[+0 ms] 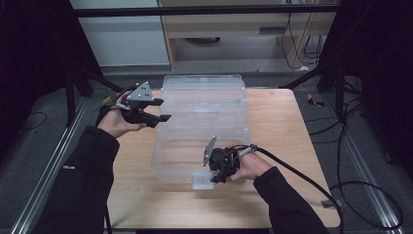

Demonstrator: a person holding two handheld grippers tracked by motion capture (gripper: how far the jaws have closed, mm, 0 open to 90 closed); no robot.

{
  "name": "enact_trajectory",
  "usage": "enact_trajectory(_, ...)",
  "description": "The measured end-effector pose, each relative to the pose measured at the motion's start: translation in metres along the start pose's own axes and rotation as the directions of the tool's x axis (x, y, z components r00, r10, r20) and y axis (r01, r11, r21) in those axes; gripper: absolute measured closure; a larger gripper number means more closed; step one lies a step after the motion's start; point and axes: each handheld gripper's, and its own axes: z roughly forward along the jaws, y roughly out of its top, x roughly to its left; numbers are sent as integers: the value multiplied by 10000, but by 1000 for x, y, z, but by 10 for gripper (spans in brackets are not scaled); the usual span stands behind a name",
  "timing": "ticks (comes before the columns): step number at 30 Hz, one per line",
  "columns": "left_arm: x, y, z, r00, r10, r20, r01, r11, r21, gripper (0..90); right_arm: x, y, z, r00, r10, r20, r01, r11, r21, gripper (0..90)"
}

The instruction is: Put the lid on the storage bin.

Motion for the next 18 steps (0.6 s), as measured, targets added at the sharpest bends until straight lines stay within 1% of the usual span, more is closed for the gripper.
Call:
enact_trajectory(3, 2, 3, 2, 9997, 226, 136, -228, 9997, 128, 379, 0, 0, 0, 10000, -7, -10, 7, 10000, -7, 670)
enact_trajectory(6, 5, 5, 4, 9993, 297, 230, -300, 9995, 136, 384, 0, 0, 0, 10000, 12, 6, -12, 10000, -19, 670)
enact_trajectory(9, 8, 8, 7, 9982, 540, 261, -550, 9978, 379, 386, 0, 0, 0, 10000, -17, 5, 17, 10000, -11, 670)
enact_trajectory(10, 9, 10, 8, 9977, 624, 277, -635, 9972, 398, 386, 0, 0, 0, 10000, 7, 12, -7, 10000, -21, 671)
enact_trajectory(11, 9, 10, 8, 9977, 624, 277, -635, 9972, 398, 386, 0, 0, 0, 10000, 7, 12, -7, 10000, -21, 671)
enact_trajectory(13, 11, 13, 11, 9959, 846, 332, -857, 9957, 339, 394, 0, 0, 0, 10000, -5, 0, 5, 10000, -19, 671)
enact_trajectory(18, 16, 18, 17, 9905, 1323, 365, -1340, 9897, 509, 408, 0, 0, 0, 10000, -27, 17, 27, 10000, -4, 671)
